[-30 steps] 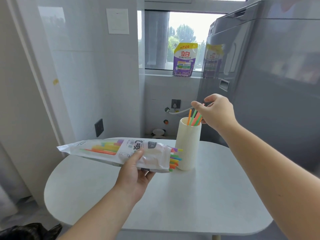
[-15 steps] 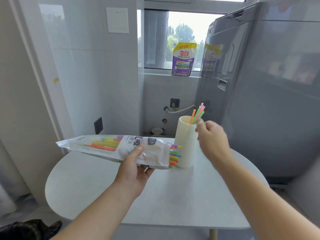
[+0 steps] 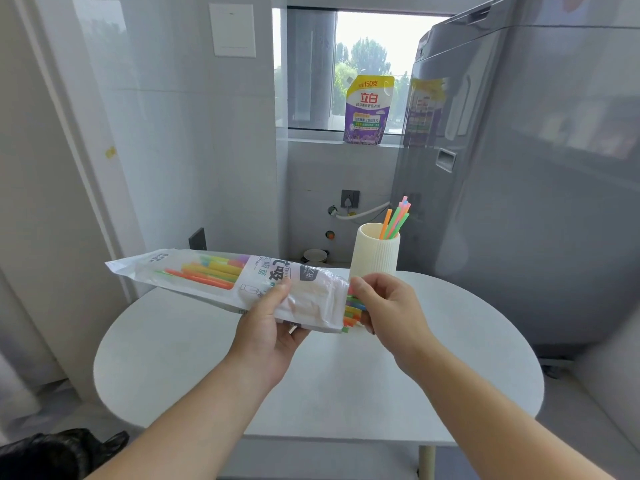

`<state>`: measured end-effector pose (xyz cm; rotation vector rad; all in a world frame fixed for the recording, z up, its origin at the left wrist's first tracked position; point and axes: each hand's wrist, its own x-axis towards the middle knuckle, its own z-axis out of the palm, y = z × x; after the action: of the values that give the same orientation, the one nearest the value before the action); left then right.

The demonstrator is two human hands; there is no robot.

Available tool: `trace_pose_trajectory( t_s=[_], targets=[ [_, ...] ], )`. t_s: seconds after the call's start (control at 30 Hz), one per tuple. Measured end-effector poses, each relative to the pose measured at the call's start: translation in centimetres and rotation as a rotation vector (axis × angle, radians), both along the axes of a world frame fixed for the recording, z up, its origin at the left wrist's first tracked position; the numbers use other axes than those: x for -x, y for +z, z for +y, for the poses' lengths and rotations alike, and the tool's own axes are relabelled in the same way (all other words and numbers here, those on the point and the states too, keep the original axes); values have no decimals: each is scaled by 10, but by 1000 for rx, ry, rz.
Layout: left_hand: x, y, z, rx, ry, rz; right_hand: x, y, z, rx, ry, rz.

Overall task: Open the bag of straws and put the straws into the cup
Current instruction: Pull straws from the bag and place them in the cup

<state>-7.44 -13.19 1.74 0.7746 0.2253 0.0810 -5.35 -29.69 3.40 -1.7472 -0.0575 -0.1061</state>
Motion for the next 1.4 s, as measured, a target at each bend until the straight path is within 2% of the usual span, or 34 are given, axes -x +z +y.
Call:
trace_pose_trajectory(
  t_s=[0.23,0.77,0.87,1.07,1.17,1.3,1.4],
  targets=[
    [-1,0,-2,-4,10,1,2,-4,-6,-114,48,0],
    [0,-1,-2,-34,10,-5,-4,-8,-14,-154,83,55],
    [-1,1,1,-72,12,-6,-7,-10,-17,-194,62,140],
    [-4,6,7,-220,51,-65,-6,-17,-12,-450,43,386],
    [-4,5,6,-213,57,-46,-4,-19,-11,-408,51,350],
    [-5,1,8,-138,60,16,-3,-18,-12,-262,100,195],
    [-5,-1,8,-63,36,72,-3,-14,-12,-144,52,128]
  ],
)
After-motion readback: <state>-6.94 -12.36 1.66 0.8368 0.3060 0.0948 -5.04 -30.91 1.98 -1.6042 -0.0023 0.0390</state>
